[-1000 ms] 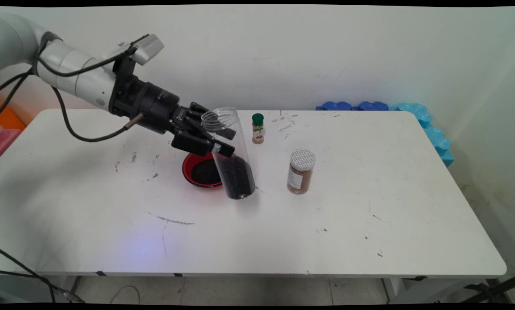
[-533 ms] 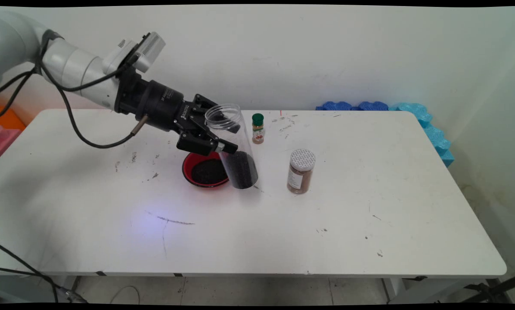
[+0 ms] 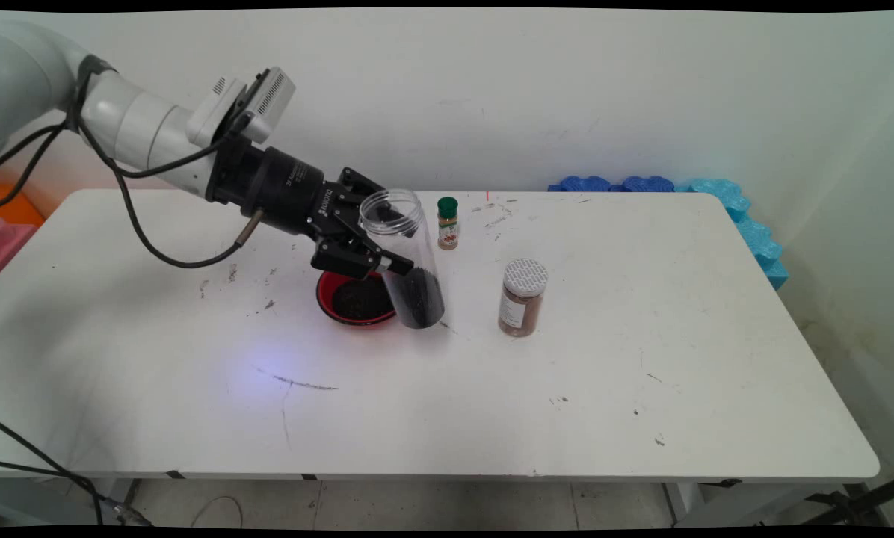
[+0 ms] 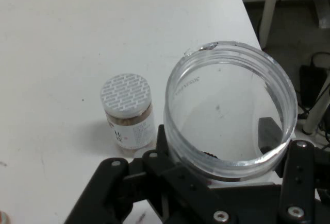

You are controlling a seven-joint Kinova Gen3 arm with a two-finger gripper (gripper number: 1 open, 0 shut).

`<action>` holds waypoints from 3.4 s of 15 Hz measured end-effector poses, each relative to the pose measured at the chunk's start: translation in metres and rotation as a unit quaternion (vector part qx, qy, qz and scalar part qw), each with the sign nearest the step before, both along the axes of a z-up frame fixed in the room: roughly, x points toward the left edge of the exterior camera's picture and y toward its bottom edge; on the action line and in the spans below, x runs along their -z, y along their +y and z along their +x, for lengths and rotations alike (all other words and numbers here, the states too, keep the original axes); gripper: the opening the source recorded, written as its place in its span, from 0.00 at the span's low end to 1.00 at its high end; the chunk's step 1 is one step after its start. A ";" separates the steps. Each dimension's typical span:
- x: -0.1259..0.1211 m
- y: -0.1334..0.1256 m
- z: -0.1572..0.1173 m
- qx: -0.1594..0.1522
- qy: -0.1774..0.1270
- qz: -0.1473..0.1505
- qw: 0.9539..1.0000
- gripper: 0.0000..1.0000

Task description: Place the picked object on the table

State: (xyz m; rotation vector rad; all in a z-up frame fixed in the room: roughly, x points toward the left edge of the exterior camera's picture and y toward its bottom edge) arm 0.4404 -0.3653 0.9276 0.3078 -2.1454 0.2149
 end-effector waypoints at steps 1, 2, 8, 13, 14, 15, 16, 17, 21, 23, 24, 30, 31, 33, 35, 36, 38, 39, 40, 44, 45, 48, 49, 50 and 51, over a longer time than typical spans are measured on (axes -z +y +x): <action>0.001 0.000 -0.001 -0.002 -0.004 0.004 1.000 0.00; 0.001 0.000 -0.001 -0.003 -0.006 0.006 1.000 0.00; 0.009 0.002 -0.010 -0.010 -0.023 0.025 0.999 0.00; 0.023 0.002 -0.019 -0.020 -0.034 0.037 0.999 0.00; 0.026 0.002 -0.021 -0.022 -0.035 0.039 0.998 0.00; 0.028 0.002 -0.022 -0.024 -0.036 0.041 0.998 0.00; 0.031 0.001 -0.024 -0.026 -0.037 0.043 0.998 0.00; 0.036 0.001 -0.027 -0.028 -0.039 0.045 0.998 0.00; 0.050 0.001 -0.034 -0.034 -0.046 0.052 0.997 0.00; 0.056 0.001 -0.038 -0.038 -0.048 0.054 0.997 0.00; 0.059 0.001 -0.040 -0.039 -0.049 0.055 0.997 0.00; 0.072 0.000 -0.048 -0.047 -0.053 0.056 0.996 0.00; 0.074 0.000 -0.049 -0.048 -0.054 0.056 0.996 0.00; 0.078 0.000 -0.051 -0.050 -0.055 0.055 0.996 0.00; 0.081 0.000 -0.052 -0.052 -0.056 0.055 0.996 0.00; 0.083 0.001 -0.053 -0.052 -0.057 0.055 0.995 0.00; 0.085 0.001 -0.054 -0.053 -0.058 0.055 0.995 0.00; 0.087 0.002 -0.055 -0.053 -0.058 0.054 0.995 0.00; 0.088 0.002 -0.055 -0.053 -0.059 0.053 0.995 0.00; 0.093 0.003 -0.056 -0.054 -0.061 0.049 0.995 0.00; 0.093 0.003 -0.056 -0.054 -0.061 0.048 0.996 0.00; 0.095 0.003 -0.056 -0.055 -0.060 0.047 0.996 0.00; 0.096 0.003 -0.056 -0.055 -0.060 0.047 0.996 0.00; 0.096 0.003 -0.056 -0.055 -0.059 0.047 0.996 0.00; 0.096 0.003 -0.057 -0.056 -0.058 0.047 0.996 0.00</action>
